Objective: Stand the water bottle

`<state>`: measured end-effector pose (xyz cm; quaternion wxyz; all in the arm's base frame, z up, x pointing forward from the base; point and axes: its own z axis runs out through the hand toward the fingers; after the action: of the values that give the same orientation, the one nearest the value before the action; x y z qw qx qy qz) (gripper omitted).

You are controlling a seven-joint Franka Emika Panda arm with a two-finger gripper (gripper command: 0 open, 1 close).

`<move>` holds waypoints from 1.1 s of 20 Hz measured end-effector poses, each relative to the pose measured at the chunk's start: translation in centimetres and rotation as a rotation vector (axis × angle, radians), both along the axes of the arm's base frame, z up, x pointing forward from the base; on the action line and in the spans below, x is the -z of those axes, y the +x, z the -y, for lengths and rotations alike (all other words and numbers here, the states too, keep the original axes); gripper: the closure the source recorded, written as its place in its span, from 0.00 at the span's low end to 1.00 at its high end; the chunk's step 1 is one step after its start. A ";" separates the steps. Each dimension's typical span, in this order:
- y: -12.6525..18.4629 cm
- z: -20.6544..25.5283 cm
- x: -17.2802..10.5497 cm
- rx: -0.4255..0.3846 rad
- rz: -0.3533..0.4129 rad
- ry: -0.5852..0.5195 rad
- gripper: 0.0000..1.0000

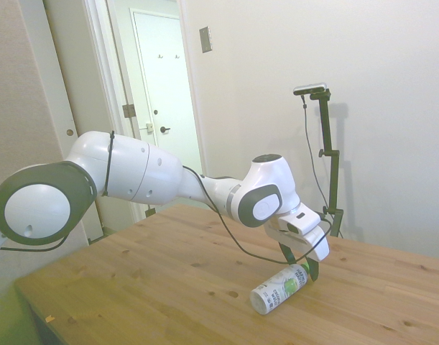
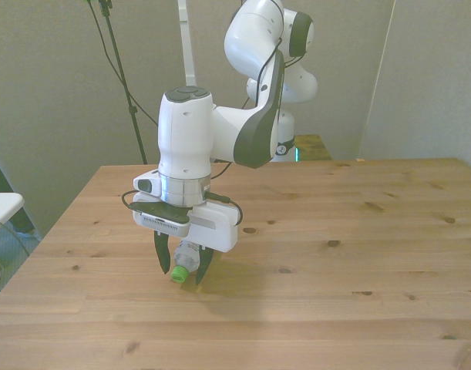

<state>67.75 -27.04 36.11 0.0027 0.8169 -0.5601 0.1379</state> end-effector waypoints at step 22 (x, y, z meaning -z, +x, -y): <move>1.3 -4.3 -5.3 -0.062 0.105 -0.007 1.00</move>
<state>69.01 -22.71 41.43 -0.0282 0.8255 -0.5334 0.1826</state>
